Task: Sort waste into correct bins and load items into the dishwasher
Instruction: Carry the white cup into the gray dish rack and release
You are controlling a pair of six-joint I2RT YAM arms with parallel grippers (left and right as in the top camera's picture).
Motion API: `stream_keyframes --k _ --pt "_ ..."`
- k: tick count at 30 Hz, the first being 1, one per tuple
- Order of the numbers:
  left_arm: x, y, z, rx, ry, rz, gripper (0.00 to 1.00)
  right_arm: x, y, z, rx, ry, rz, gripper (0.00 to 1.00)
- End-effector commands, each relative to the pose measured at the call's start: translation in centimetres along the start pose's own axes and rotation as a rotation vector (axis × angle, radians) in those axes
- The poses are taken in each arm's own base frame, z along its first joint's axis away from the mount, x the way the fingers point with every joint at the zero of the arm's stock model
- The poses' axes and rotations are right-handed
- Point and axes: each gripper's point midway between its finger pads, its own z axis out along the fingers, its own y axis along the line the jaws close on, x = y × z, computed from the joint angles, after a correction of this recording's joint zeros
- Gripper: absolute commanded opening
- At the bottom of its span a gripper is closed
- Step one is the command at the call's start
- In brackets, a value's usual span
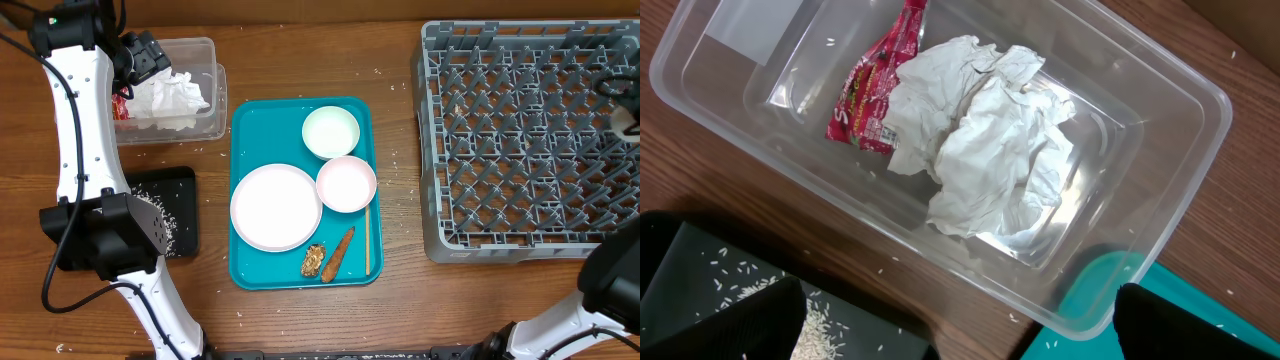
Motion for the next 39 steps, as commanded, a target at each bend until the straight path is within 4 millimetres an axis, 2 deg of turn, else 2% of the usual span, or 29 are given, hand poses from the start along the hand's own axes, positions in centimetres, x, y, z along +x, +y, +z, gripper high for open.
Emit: stream_keyframes --k 1,8,14,16,18,20,23,25,28,29,33,34,36,37,39 --pt "-0.1 -0.3 -1.3 0.017 -0.021 -0.011 1.00 0.0 -1.0 0.8 -0.006 0.021 -0.002 0.69" --pt "-0.1 -0.3 -1.3 0.017 -0.021 -0.011 1.00 1.6 -0.4 2.5 -0.038 0.084 -0.005 0.69" --pt "-0.1 -0.3 -1.3 0.017 -0.021 -0.011 1.00 1.6 -0.5 2.2 -0.036 0.089 -0.007 0.70" --pt "-0.1 -0.3 -1.3 0.017 -0.021 -0.011 1.00 1.3 -0.5 1.6 -0.041 0.078 -0.001 0.70" --pt "-0.1 -0.3 -1.3 0.017 -0.021 -0.011 1.00 0.7 -0.4 0.8 -0.049 0.058 0.002 0.77" --pt "-0.1 -0.3 -1.3 0.017 -0.021 -0.011 1.00 -0.2 -0.3 -0.4 -0.062 0.030 0.007 1.00" --pt "-0.1 -0.3 -1.3 0.017 -0.021 -0.011 1.00 -1.5 0.2 -2.9 -0.098 -0.012 0.013 1.00" --pt "-0.1 -0.3 -1.3 0.017 -0.021 -0.011 1.00 -2.2 1.5 -5.6 -0.175 -0.037 0.010 1.00" --pt "-0.1 -0.3 -1.3 0.017 -0.021 -0.011 1.00 -2.1 4.9 -9.2 -0.347 -0.041 -0.016 1.00" --pt "-0.1 -0.3 -1.3 0.017 -0.021 -0.011 1.00 -1.2 8.3 -12.4 -0.516 -0.018 -0.052 1.00" --pt "-0.1 -0.3 -1.3 0.017 -0.021 -0.011 1.00 2.5 15.7 -19.7 -0.895 0.071 -0.171 1.00" --pt "-0.1 -0.3 -1.3 0.017 -0.021 -0.011 1.00 3.8 17.5 -21.2 -0.971 0.098 -0.207 1.00" --pt "-0.1 -0.3 -1.3 0.017 -0.021 -0.011 1.00 6.4 20.1 -22.9 -1.035 0.137 -0.268 1.00" --pt "-0.1 -0.3 -1.3 0.017 -0.021 -0.011 1.00 9.1 22.3 -23.9 -1.053 0.169 -0.325 1.00" --pt "-0.1 -0.3 -1.3 0.017 -0.021 -0.011 1.00 12.6 24.7 -24.5 -1.038 0.199 -0.393 1.00"
